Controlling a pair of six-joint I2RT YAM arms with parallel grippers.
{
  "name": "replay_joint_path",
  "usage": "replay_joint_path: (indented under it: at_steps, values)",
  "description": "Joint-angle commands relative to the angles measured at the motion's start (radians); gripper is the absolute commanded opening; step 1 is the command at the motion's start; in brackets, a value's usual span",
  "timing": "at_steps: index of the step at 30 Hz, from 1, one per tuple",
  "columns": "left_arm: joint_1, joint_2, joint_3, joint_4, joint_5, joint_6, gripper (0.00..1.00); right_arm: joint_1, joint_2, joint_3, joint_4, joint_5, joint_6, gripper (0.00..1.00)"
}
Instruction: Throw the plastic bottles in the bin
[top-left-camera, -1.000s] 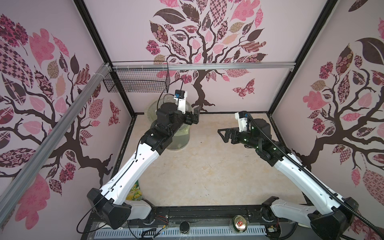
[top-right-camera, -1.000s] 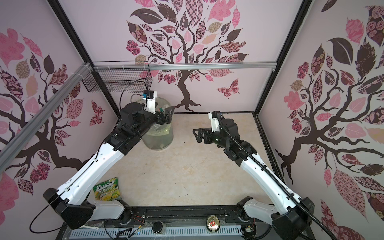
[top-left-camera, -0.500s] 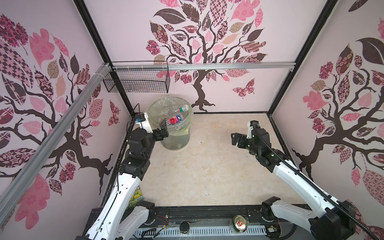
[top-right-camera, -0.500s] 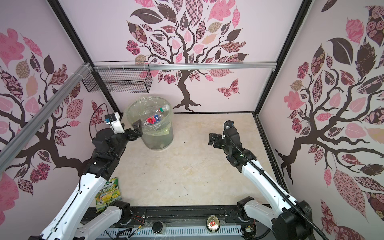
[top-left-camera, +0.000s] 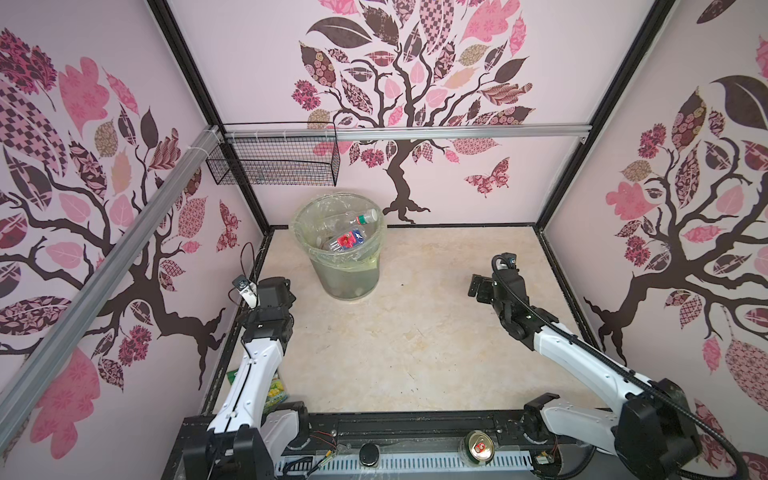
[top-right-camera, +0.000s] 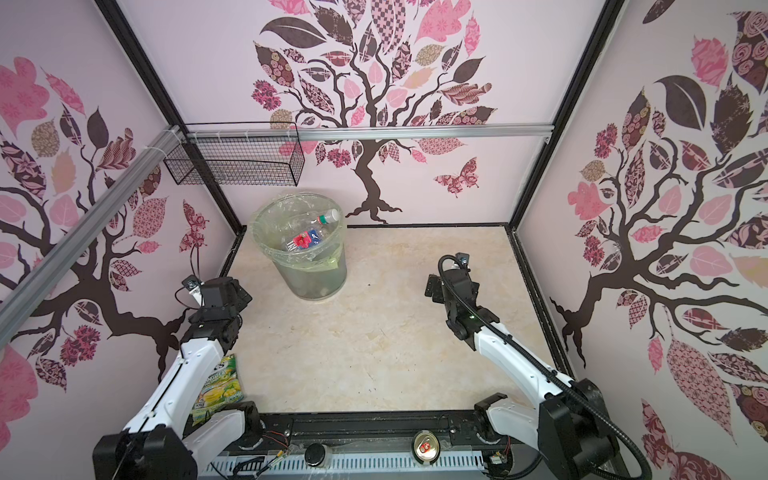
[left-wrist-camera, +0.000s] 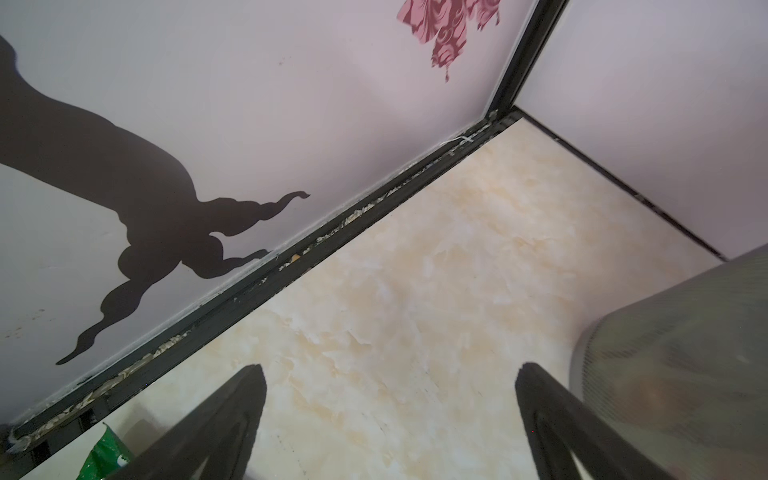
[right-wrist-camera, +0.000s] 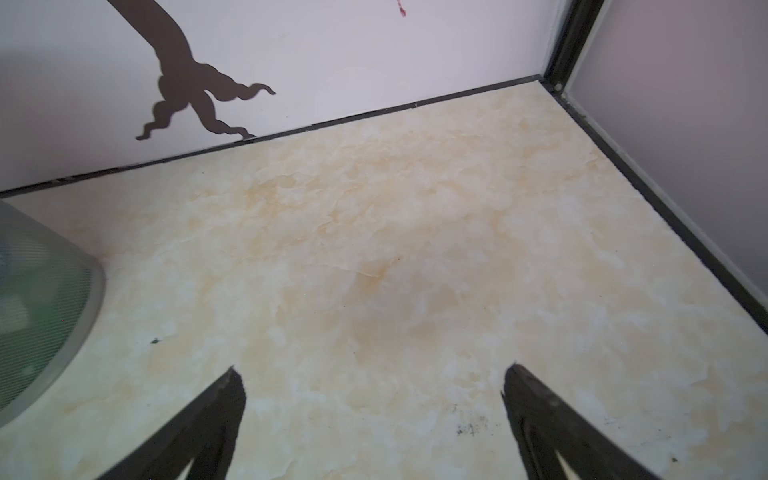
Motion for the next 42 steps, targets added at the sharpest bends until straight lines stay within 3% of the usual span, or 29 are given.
replay_joint_path:
  at_steps: [1,5,7,8,11,15,20,30,32,33,34,37,38,40,42]
  values:
    - [0.004,0.096,-0.075,0.191,-0.051,0.041,0.98,-0.053,0.034,-0.046,0.095,0.112,-0.047,1.00]
    - [-0.005,0.251,-0.087,0.310,-0.006,0.069,0.98,-0.107,0.035,-0.136,0.249,0.177,-0.087,0.99]
    - [-0.014,0.308,-0.106,0.450,0.003,0.115,0.98,-0.107,0.027,-0.205,0.374,0.204,-0.143,0.99]
    - [-0.019,0.322,-0.079,0.425,0.008,0.116,0.98,-0.107,0.026,-0.243,0.449,0.237,-0.164,1.00]
    - [-0.031,0.358,-0.113,0.652,0.106,0.240,0.98,-0.112,0.068,-0.328,0.691,0.300,-0.261,1.00]
    - [-0.037,0.430,-0.117,0.792,0.190,0.324,0.98,-0.153,0.157,-0.316,0.733,0.307,-0.250,1.00]
    - [-0.145,0.480,-0.085,0.807,0.203,0.474,0.98,-0.180,0.267,-0.325,0.857,0.293,-0.298,1.00]
    - [-0.120,0.450,-0.147,0.881,0.290,0.469,0.98,-0.194,0.248,-0.378,0.964,0.201,-0.340,1.00]
    - [-0.097,0.438,-0.220,0.991,0.375,0.470,0.98,-0.193,0.233,-0.394,0.981,0.173,-0.338,1.00]
    - [-0.078,0.461,-0.283,1.135,0.436,0.468,0.98,-0.194,0.228,-0.398,0.987,0.163,-0.332,0.99]
    - [-0.082,0.509,-0.341,1.327,0.413,0.470,0.98,-0.193,0.228,-0.398,0.984,0.154,-0.334,0.99]
    - [-0.106,0.467,-0.266,1.105,0.367,0.481,0.98,-0.194,0.227,-0.399,0.987,0.147,-0.338,1.00]
    - [-0.096,0.498,-0.282,1.193,0.386,0.477,0.98,-0.193,0.223,-0.403,0.987,0.130,-0.340,1.00]
    - [-0.094,0.471,-0.266,1.104,0.388,0.472,0.98,-0.194,0.207,-0.415,0.991,0.087,-0.328,1.00]
    - [-0.091,0.481,-0.270,1.132,0.389,0.469,0.98,-0.194,0.189,-0.430,0.998,0.028,-0.305,0.99]
